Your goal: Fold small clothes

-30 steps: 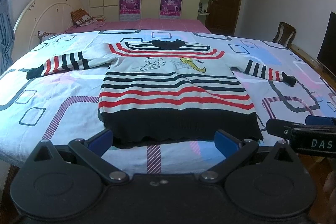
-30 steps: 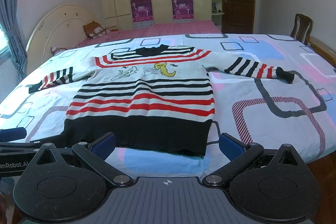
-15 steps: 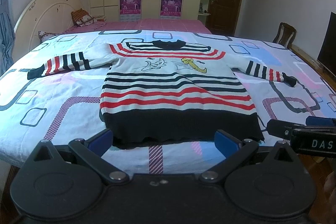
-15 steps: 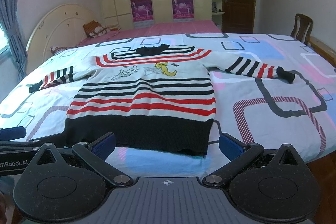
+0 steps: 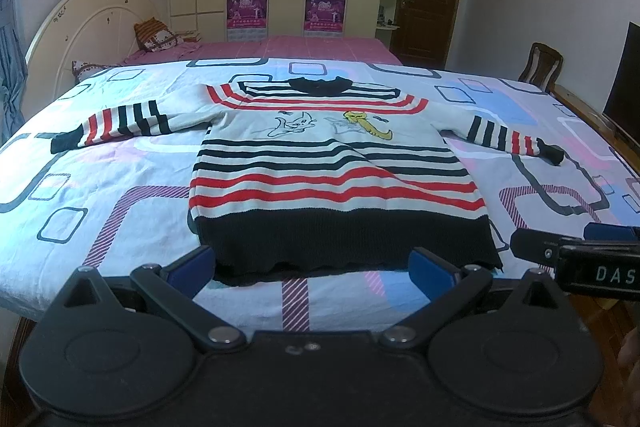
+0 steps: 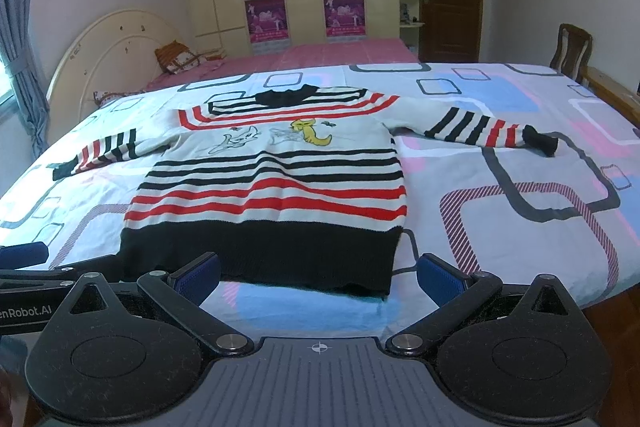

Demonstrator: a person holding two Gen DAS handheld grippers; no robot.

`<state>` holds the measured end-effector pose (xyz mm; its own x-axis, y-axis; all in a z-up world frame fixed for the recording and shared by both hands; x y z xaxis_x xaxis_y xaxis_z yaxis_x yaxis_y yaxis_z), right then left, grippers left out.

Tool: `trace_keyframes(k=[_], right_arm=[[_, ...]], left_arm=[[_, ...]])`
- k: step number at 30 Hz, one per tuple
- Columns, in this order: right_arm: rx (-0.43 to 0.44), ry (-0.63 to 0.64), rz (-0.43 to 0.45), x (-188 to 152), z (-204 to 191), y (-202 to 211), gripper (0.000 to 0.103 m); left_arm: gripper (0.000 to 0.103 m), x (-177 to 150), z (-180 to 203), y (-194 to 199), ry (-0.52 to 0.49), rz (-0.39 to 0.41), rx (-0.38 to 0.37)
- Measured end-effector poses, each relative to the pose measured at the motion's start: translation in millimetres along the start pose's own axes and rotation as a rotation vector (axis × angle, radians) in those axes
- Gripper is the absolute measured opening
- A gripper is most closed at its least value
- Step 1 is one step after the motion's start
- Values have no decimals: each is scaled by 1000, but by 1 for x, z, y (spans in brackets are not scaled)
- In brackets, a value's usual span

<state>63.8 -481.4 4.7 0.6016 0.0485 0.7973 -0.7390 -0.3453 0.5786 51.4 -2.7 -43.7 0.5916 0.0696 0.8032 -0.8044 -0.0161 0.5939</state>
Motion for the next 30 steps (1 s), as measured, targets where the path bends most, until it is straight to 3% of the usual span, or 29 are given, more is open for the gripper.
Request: trace_keyframes(k=[30], right_arm=[[0, -4, -5, -1, -1, -2, 103]], left_arm=[[103, -1, -5, 1, 9, -1, 1]])
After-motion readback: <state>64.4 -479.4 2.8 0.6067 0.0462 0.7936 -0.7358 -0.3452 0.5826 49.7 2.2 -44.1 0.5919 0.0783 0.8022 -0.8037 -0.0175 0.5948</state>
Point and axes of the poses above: each gripper's, at about its wrist camera, not at the fingertips, and y roughly against the way its jaws point, z to its right, x to its top, the point moved 7 cm from there along -y, roughly the way its jaws point, and after that the axes turned 4 degrees about z, right-handed, at the moved point
